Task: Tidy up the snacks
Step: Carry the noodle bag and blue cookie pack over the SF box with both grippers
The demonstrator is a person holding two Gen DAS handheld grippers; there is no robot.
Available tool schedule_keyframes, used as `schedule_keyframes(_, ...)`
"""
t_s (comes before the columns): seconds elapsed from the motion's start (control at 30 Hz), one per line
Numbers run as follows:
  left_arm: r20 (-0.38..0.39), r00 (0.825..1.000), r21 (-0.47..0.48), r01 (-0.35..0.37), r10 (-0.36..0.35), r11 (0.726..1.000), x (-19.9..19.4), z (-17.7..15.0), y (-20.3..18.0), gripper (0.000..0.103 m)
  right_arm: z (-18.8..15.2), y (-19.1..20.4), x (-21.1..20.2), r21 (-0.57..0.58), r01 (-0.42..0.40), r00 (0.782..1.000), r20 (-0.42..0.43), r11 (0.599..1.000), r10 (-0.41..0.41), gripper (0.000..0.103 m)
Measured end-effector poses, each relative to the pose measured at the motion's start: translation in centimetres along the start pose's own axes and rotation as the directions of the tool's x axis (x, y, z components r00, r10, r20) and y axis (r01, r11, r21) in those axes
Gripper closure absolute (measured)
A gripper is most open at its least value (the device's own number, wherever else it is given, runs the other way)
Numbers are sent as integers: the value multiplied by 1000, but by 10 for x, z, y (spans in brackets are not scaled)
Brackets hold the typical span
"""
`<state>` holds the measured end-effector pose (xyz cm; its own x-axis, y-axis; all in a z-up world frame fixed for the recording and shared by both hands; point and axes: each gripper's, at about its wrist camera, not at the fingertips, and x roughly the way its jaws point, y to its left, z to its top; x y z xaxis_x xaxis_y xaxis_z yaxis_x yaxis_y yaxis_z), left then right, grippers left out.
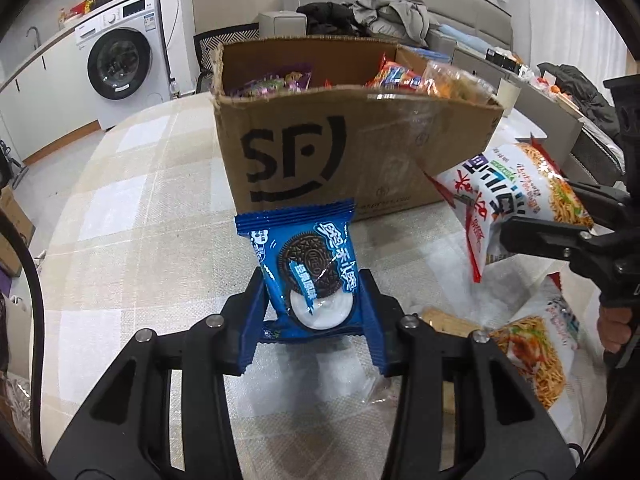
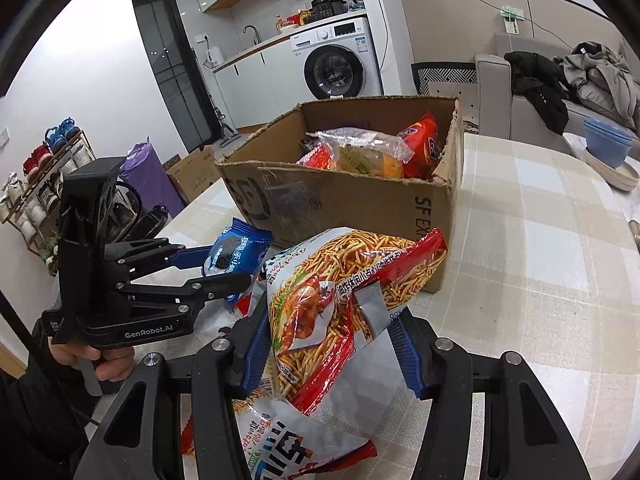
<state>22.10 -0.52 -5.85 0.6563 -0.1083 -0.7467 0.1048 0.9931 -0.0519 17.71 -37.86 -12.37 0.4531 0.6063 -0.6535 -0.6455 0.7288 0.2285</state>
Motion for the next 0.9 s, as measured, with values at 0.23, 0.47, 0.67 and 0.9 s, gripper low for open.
schedule_keyframes(0.23, 52, 999, 2, 17, -17, 1000, -21, 10, 12, 62, 1, 3, -16, -18, -21, 997, 71, 1000, 22, 48)
schedule_keyframes(0.47, 108, 994, 7, 28, -28, 1000, -65, 4, 7, 62, 6, 5, -33, -26, -39, 987, 155, 999, 43, 48)
schedule_keyframes(0.67, 156, 987, -5, 31, -30, 1000, -104, -6, 1, 62, 12, 7, -47, -12, -26, 976, 214, 1000, 28, 48)
schedule_keyframes(0.9, 193, 981, -11, 28, -25, 1000, -135, -5, 3, 62, 17, 12, -58, 15, -15, 969, 246, 1000, 11, 48)
